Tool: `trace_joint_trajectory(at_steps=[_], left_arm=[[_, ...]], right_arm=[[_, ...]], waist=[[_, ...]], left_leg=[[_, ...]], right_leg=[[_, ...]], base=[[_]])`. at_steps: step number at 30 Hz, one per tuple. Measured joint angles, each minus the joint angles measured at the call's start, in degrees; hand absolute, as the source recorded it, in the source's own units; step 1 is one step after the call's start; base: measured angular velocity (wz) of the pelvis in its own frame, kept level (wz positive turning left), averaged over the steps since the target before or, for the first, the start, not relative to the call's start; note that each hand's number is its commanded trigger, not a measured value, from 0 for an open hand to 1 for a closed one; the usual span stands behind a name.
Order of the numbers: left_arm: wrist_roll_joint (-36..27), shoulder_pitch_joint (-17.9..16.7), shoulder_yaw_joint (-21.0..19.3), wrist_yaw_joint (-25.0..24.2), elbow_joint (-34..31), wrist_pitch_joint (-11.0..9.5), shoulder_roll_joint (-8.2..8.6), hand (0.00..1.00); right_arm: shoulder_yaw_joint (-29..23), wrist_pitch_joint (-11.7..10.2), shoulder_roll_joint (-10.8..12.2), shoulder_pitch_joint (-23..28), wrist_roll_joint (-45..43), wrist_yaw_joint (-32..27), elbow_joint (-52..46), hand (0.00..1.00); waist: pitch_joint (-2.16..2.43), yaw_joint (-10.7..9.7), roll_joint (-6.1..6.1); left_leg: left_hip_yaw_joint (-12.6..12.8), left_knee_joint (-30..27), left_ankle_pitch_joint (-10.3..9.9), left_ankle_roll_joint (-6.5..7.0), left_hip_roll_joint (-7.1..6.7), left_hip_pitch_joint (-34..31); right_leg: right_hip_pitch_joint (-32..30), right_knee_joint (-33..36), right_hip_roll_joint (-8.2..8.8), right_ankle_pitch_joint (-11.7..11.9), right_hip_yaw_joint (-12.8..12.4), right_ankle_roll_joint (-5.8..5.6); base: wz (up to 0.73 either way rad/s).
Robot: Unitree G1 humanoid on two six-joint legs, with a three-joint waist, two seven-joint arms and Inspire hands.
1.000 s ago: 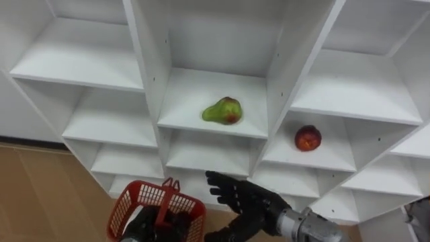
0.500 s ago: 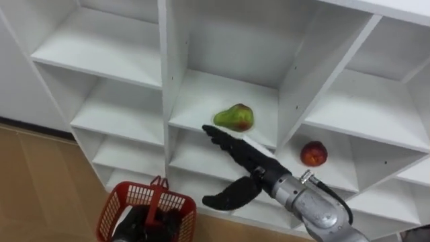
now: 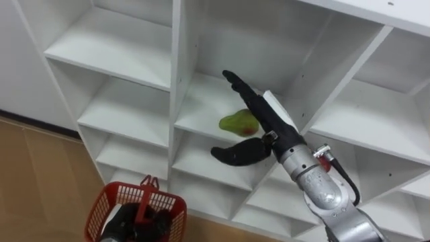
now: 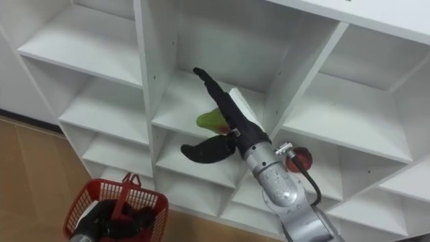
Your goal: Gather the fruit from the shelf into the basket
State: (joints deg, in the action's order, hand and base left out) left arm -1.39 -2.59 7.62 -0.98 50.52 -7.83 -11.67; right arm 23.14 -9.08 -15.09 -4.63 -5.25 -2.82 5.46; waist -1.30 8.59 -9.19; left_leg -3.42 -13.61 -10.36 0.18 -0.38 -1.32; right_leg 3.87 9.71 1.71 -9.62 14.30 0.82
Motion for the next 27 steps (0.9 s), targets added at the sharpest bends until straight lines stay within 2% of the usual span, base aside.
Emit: trace_joint_trajectory(at_steps=[7,13,16,17,23,27], left_arm=[[1.92,0.00,-0.79,-1.02,0.00,0.24,-0.02,1.00],[3.91,-0.19,-0.63,-1.27,0.00,0.34,-0.02,1.00],[4.55,-0.23,-0.60,-0.95,0.00,0.34,-0.14,1.00],[4.48,-0.23,-0.60,-0.91,0.00,0.34,-0.23,1.00],[4.57,-0.23,-0.58,-1.86,0.02,0.40,-1.16,1.00],[5.80,-0.27,-0.63,-2.73,0.03,1.51,-1.41,1.00]], right_arm=[[-0.19,-0.16,-0.08,-0.34,-0.01,-3.74,0.01,0.00],[-0.30,-0.81,-1.49,-3.40,0.65,-5.38,1.59,0.00],[-0.70,-1.12,-1.59,-5.06,2.26,-6.60,5.40,0.00],[-0.70,-1.15,-1.61,-5.27,2.91,-6.61,5.81,0.00],[-0.81,-1.66,-2.43,-6.22,6.87,-6.34,10.38,0.00],[-1.70,-1.59,-3.32,-6.76,7.92,-5.97,13.09,0.00]], waist=[[0.00,0.45,0.13],[0.14,0.57,-0.13],[0.60,0.64,-0.93],[0.63,0.70,-1.11],[0.06,0.42,-2.38],[0.12,0.67,-2.58]], left_leg=[[-0.19,0.08,-0.02,-0.03,-0.03,-0.12],[-1.32,0.01,-0.02,-0.02,-0.27,-0.14],[-2.05,-0.18,0.00,-0.02,-0.38,-0.15],[-2.13,-0.22,0.00,-0.04,-0.37,-0.15],[-3.20,-1.27,0.02,-0.13,-0.52,-1.58],[-3.74,-2.24,0.00,-0.16,-0.69,-3.31]], right_leg=[[0.00,0.03,0.04,0.00,0.30,-0.01],[0.52,0.08,0.22,0.02,1.49,-0.03],[1.11,0.06,0.26,0.01,2.51,-0.04],[1.11,0.06,0.25,0.01,2.62,-0.04],[0.83,0.02,0.26,0.01,3.76,-0.04],[-0.19,0.10,0.30,0.03,4.36,-0.01]], base=[[0.01],[0.08],[0.17],[0.10],[0.10],[0.07]])
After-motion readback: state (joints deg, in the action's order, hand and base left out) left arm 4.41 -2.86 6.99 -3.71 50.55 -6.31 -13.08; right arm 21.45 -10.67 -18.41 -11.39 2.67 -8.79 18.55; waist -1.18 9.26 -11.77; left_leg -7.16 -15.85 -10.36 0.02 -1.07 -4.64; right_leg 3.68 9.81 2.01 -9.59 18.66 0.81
